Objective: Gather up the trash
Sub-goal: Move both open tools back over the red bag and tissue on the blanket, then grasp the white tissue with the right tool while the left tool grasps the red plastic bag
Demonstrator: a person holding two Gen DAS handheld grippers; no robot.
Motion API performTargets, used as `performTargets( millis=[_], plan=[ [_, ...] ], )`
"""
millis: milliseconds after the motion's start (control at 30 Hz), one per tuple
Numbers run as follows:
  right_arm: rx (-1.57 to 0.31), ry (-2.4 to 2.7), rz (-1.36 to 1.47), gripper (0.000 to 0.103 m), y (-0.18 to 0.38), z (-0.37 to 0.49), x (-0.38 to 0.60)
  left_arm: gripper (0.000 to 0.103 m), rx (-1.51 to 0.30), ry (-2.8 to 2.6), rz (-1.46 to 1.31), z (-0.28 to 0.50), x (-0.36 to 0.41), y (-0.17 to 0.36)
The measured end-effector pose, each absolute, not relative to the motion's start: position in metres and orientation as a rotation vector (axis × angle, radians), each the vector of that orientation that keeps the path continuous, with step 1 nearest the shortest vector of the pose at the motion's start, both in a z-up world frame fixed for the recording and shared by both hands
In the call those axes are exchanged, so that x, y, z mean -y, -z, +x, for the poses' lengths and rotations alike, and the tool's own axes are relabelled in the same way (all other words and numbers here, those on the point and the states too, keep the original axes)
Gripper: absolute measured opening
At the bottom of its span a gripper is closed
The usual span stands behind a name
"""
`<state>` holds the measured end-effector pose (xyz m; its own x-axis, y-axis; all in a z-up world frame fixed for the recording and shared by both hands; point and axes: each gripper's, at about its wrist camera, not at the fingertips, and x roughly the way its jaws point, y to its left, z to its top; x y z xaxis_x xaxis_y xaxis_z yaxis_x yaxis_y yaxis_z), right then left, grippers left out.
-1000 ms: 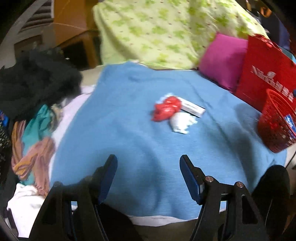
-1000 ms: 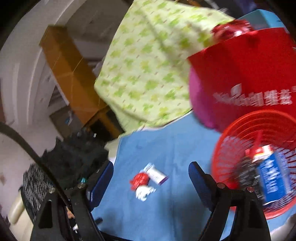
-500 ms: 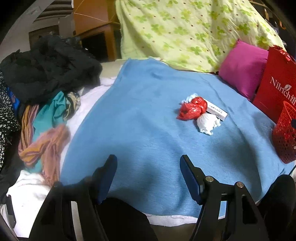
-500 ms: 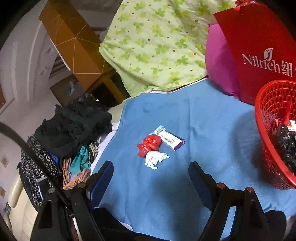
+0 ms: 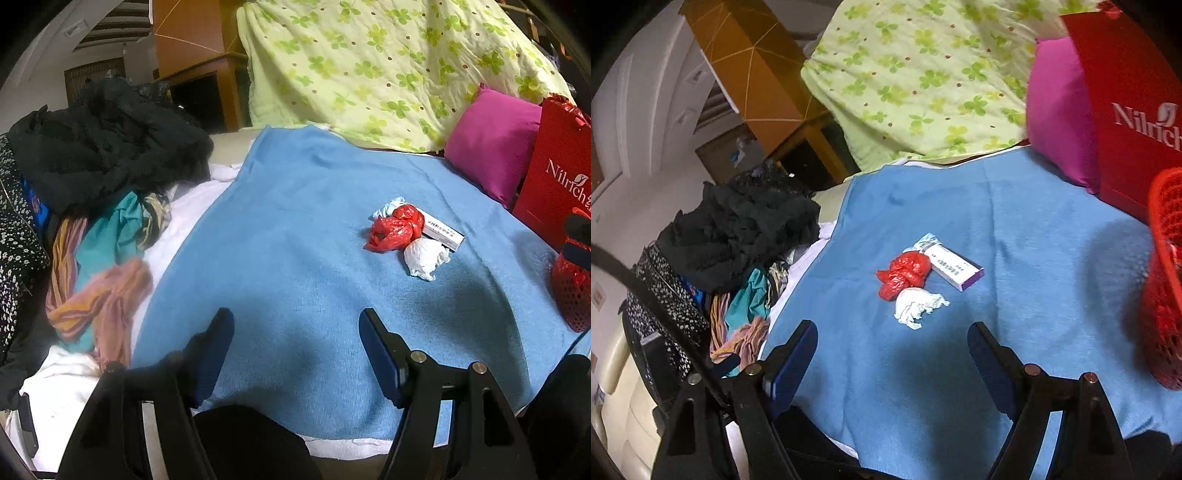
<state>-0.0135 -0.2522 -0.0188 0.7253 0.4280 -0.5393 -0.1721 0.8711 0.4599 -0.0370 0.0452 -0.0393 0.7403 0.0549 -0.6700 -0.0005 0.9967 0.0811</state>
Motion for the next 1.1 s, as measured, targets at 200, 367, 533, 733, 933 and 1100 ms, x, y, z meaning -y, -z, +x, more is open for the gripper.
performTargets(
  millis=[200,367,533,733,933,1100],
  plan=[
    [-0.734,-0.336,0.405,0.086,0.047,0.025,0.236,0.071,-0.753,-0.031,0.069,-0.026,-0.051,0.046],
    [-0.798,-0.319,0.411,0.085,0.076,0.063,0.222,0.071,-0.781,-0.044,0.046,-0.016,-0.066,0.057],
    [-0.855,-0.315,0.390,0.077,0.099,0.106,0.198,0.071,-0.791,-0.056,0.046,-0.005,-0.076,0.062],
    [-0.950,-0.227,0.277,0.055,0.127,0.151,0.169,0.071,-0.807,-0.081,0.025,0.009,-0.089,0.065],
    [-0.945,-0.242,0.259,0.034,0.125,0.142,0.183,0.071,-0.806,-0.027,0.037,0.032,-0.077,0.063],
    [-0.904,-0.242,0.320,0.033,0.114,0.110,0.220,0.071,-0.787,0.079,0.057,0.067,-0.044,0.060]
  ],
)
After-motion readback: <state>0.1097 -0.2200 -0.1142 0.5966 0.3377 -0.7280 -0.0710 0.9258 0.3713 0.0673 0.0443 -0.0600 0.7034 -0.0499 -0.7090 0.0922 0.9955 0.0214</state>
